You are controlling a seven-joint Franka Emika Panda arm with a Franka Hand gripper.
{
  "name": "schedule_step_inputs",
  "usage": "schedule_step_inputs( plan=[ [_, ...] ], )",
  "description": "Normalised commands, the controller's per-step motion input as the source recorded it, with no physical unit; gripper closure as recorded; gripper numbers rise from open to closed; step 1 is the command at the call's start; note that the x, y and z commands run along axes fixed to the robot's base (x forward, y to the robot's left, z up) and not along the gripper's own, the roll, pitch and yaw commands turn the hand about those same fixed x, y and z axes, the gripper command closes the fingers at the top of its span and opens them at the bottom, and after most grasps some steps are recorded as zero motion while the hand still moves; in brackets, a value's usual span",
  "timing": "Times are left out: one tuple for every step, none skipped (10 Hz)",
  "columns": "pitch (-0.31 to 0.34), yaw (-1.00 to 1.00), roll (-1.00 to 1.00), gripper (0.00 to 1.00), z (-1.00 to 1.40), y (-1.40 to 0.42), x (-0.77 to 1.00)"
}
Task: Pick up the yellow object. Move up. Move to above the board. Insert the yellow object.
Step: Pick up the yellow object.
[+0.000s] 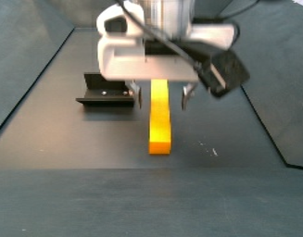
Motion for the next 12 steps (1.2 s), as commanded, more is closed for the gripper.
schedule_step_inputs(
  plan=[
    [0.021, -0.12, -0.02, 0.00, -0.49, 0.14, 0.00],
    [0.003, -0.03, -0.10, 0.00, -0.37, 0.03, 0.00],
    [0.086, 0.00, 0.14, 0.00, -0.32, -0.55, 0.06],
    [0.027, 0.00, 0.06, 0.00, -0.18, -0.38, 0.00],
    [0.004, 0.00, 0.00, 0.00, -0.09, -0.25, -0.06],
    [0.000, 0.00, 0.00, 0.00, -0.03, 0.00, -0.02],
    [0.000, 0.00, 0.00, 0.00, -0.08, 0.03, -0.07],
    [0.000, -0.04, -0.02, 0.00, -0.07, 0.09, -0.20],
    [0.000, -0.05, -0.06, 0.00, -0.10, 0.16, -0.31],
    [-0.017, 0.00, -0.11, 0.00, -0.07, 0.11, -0.27],
    [-0.017, 0.02, -0.11, 0.00, -0.02, 0.00, -0.04],
    [0.000, 0.06, -0.09, 0.00, 0.00, 0.00, 0.00]
  ],
)
